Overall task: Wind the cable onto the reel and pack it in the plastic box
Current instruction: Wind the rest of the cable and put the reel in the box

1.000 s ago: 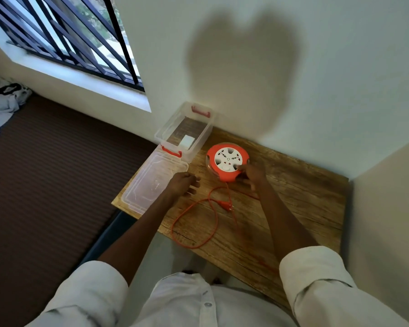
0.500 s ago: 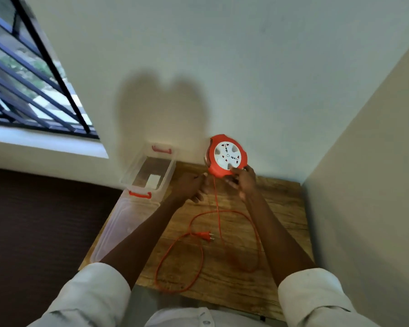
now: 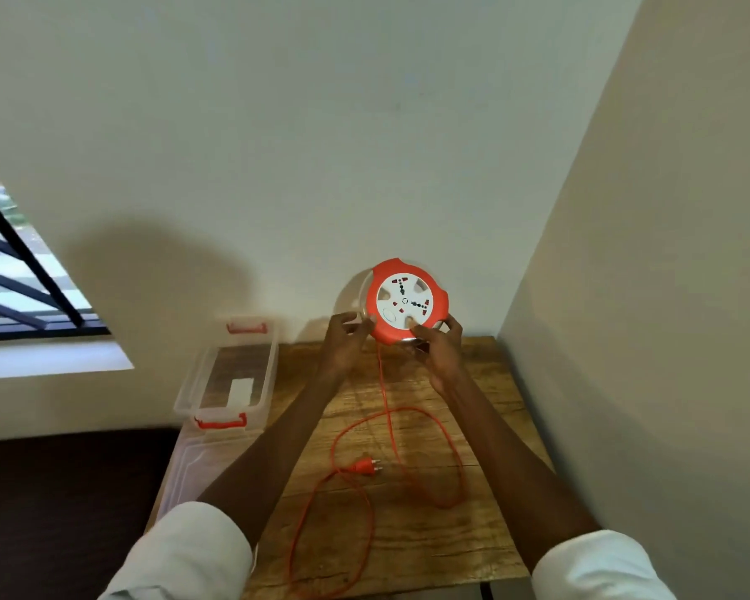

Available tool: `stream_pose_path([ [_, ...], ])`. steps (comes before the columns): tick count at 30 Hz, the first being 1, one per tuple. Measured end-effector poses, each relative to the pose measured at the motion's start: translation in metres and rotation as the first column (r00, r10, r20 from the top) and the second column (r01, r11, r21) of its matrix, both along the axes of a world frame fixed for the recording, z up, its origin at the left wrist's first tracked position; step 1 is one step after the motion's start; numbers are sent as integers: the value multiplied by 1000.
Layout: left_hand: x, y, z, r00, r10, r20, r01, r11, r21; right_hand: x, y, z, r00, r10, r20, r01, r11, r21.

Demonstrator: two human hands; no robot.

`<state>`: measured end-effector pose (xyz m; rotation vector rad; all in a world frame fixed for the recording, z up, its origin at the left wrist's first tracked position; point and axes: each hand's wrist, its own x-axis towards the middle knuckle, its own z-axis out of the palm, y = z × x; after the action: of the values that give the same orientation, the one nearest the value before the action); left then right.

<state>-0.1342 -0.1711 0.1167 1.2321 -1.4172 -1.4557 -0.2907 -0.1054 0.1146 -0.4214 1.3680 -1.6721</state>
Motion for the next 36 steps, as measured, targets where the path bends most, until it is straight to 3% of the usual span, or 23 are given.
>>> stream_pose_path([
  [2, 0, -7, 5, 993, -94, -69, 95, 995, 9, 4, 8, -1, 1000, 7, 5, -7, 1000, -25],
  [4, -2, -9, 8, 988, -85, -133, 85, 996, -5, 6, 15, -2, 999, 32, -9, -32, 999, -28],
  [7, 1, -16, 16, 981, -92, -171, 92, 996, -10, 6, 24, 1, 984, 107, -140, -103, 994, 32],
  [11, 16, -39, 37, 977, -213, -3, 211, 968, -139, -13, 24, 22, 894, 90, -438, -54, 994, 94],
  [13, 27, -50, 48, 943, -309, 122, 329, 920, -211, -23, 20, 39, 821, 146, -553, -98, 989, 114],
  [16, 38, -56, 61, 850, -468, 241, 516, 832, -204, -29, 13, 63, 619, 328, -714, -254, 944, 213],
  [19, 44, -56, 62, 773, -530, 348, 609, 774, -173, -23, 11, 72, 462, 485, -743, -346, 870, 353],
  [22, 48, -52, 55, 823, -416, 388, 525, 817, -238, -16, 10, 66, 514, 488, -706, -331, 872, 361],
  [25, 52, -34, 44, 968, 20, 250, 107, 867, -487, -9, 9, 53, 655, 383, -651, -246, 923, 295],
  [27, 55, -22, 32, 970, 143, 195, -24, 859, -511, -6, 8, 45, 769, 266, -581, -156, 960, 234],
  [29, 57, -13, 19, 962, 45, 268, 61, 925, -375, -4, 8, 41, 862, 157, -483, -87, 983, 164],
  [31, 57, -9, 13, 965, -142, 222, 164, 983, -84, 0, 8, 38, 924, 100, -370, -61, 991, 117],
  [33, 52, -11, 13, 972, -232, 24, 228, 967, 115, 4, 10, 36, 954, 93, -284, -68, 993, 95],
  [36, 44, -22, 18, 943, -168, -289, 224, 959, 173, 9, 11, 34, 966, 129, -224, -119, 991, 60],
])
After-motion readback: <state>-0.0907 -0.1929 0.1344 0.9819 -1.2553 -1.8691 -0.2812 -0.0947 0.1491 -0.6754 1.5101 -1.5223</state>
